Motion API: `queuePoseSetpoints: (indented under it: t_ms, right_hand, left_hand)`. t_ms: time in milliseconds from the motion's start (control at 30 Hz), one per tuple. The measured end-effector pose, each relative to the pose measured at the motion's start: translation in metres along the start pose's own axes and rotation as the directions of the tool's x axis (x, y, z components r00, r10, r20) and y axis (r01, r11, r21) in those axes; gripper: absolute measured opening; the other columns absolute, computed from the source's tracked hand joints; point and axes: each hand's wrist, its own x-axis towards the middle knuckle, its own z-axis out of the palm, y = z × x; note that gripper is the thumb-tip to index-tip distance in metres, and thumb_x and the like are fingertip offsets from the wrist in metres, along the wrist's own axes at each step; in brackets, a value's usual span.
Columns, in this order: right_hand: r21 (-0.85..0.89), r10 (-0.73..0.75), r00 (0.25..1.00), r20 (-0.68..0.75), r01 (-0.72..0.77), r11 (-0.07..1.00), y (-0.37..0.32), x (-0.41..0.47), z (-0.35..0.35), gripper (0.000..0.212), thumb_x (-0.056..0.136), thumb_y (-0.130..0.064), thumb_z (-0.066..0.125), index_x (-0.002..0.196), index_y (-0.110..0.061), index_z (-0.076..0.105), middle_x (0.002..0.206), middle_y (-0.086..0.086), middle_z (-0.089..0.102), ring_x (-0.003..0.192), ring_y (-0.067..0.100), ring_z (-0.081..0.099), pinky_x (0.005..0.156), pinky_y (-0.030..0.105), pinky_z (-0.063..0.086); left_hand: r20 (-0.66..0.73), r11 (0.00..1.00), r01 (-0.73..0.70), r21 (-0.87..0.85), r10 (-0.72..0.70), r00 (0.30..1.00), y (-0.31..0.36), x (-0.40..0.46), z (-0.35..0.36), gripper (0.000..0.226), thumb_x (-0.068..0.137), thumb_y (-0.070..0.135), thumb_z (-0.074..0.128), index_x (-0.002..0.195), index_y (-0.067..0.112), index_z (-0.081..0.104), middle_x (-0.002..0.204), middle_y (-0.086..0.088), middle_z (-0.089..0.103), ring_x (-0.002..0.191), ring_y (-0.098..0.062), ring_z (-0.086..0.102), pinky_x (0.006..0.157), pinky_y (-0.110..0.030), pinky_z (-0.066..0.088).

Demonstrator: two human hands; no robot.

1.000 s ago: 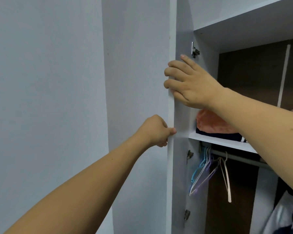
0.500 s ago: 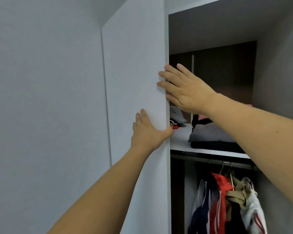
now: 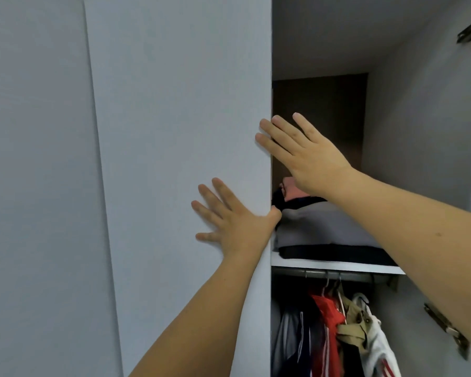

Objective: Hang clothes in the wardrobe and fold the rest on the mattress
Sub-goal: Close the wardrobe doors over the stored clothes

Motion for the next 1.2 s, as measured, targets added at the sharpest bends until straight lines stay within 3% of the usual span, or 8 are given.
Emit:
queuePoseSetpoints:
  t_ms: [167, 333, 600, 700, 833, 1067, 1200]
  right_hand:
    - [-0.029, 0.024, 0.998, 0.064, -0.022, 0.999, -0.005, 0.002, 0.015, 0.083, 0.089, -0.011, 0.034, 0.155, -0.015, -0.016, 0.164, 0.010, -0.014, 0.151, 0.029, -0.013, 0.122, 0.049, -0.004]
    - [-0.022, 0.050, 0.992, 0.118, -0.048, 0.999, -0.011, 0.007, 0.019, 0.081, 0.092, -0.012, 0.032, 0.153, -0.015, -0.021, 0.163, 0.009, -0.018, 0.150, 0.029, -0.015, 0.122, 0.048, -0.006]
    - [-0.009, 0.040, 0.982, 0.184, -0.039, 0.999, 0.000, 0.005, -0.001, 0.080, 0.090, -0.013, 0.036, 0.156, -0.017, -0.009, 0.165, 0.006, -0.008, 0.152, 0.026, -0.009, 0.122, 0.049, -0.005]
    - [0.006, 0.070, 0.973, 0.220, -0.074, 0.997, 0.014, -0.013, -0.026, 0.078, 0.091, -0.012, 0.035, 0.156, -0.017, -0.007, 0.165, 0.005, -0.008, 0.152, 0.026, -0.009, 0.122, 0.048, -0.007]
    - [0.028, 0.109, 0.967, 0.229, -0.118, 0.993, 0.053, -0.047, -0.076, 0.072, 0.096, -0.014, 0.034, 0.157, -0.017, -0.003, 0.165, 0.006, -0.008, 0.152, 0.026, -0.009, 0.122, 0.049, -0.004]
    - [0.018, 0.254, 0.946, 0.202, -0.263, 0.965, 0.122, -0.119, -0.191, 0.067, 0.097, -0.019, 0.031, 0.157, -0.013, 0.002, 0.165, 0.008, -0.004, 0.152, 0.026, -0.006, 0.122, 0.049, -0.007]
    - [-0.016, 0.294, 0.938, 0.182, -0.296, 0.955, 0.157, -0.168, -0.255, 0.067, 0.097, -0.020, 0.030, 0.157, -0.010, 0.003, 0.165, 0.010, -0.002, 0.152, 0.028, -0.006, 0.121, 0.049, -0.011]
  left_hand:
    - [-0.025, 1.000, 0.004, 0.002, -0.004, 1.000, 0.002, 0.012, 0.020, 0.139, 0.056, 0.081, 0.053, 0.149, 0.023, -0.032, 0.158, -0.005, -0.034, 0.145, -0.040, -0.029, 0.101, -0.083, 0.006]
    - [-0.035, 0.999, -0.003, 0.032, 0.004, 0.999, -0.001, 0.019, 0.030, 0.139, 0.060, 0.080, 0.057, 0.150, 0.021, -0.030, 0.159, -0.007, -0.034, 0.145, -0.041, -0.029, 0.100, -0.083, 0.006]
    - [-0.008, 0.998, -0.021, 0.063, 0.022, 1.000, -0.005, 0.018, 0.027, 0.140, 0.063, 0.088, 0.057, 0.151, 0.022, -0.030, 0.160, -0.009, -0.031, 0.146, -0.040, -0.027, 0.103, -0.080, 0.008]
    - [0.033, 0.996, -0.046, 0.075, 0.044, 0.999, -0.002, 0.012, 0.014, 0.134, 0.068, 0.089, 0.053, 0.152, 0.020, -0.027, 0.161, -0.008, -0.028, 0.149, -0.035, -0.023, 0.107, -0.078, 0.007]
    - [0.026, 0.962, -0.213, 0.169, 0.212, 0.977, 0.021, -0.019, -0.007, 0.116, 0.082, 0.082, 0.043, 0.155, 0.017, -0.020, 0.164, -0.010, -0.021, 0.151, -0.033, -0.018, 0.111, -0.072, 0.001]
    - [0.065, 0.885, -0.411, 0.220, 0.407, 0.911, 0.094, -0.133, -0.050, 0.102, 0.089, 0.078, 0.032, 0.158, 0.014, -0.007, 0.166, -0.012, -0.011, 0.152, -0.033, -0.014, 0.116, -0.061, -0.007]
    - [0.169, 0.895, -0.423, 0.140, 0.399, 0.901, 0.139, -0.208, -0.077, 0.101, 0.089, 0.077, 0.035, 0.158, 0.013, -0.001, 0.166, -0.012, -0.005, 0.152, -0.033, -0.009, 0.119, -0.054, -0.004]
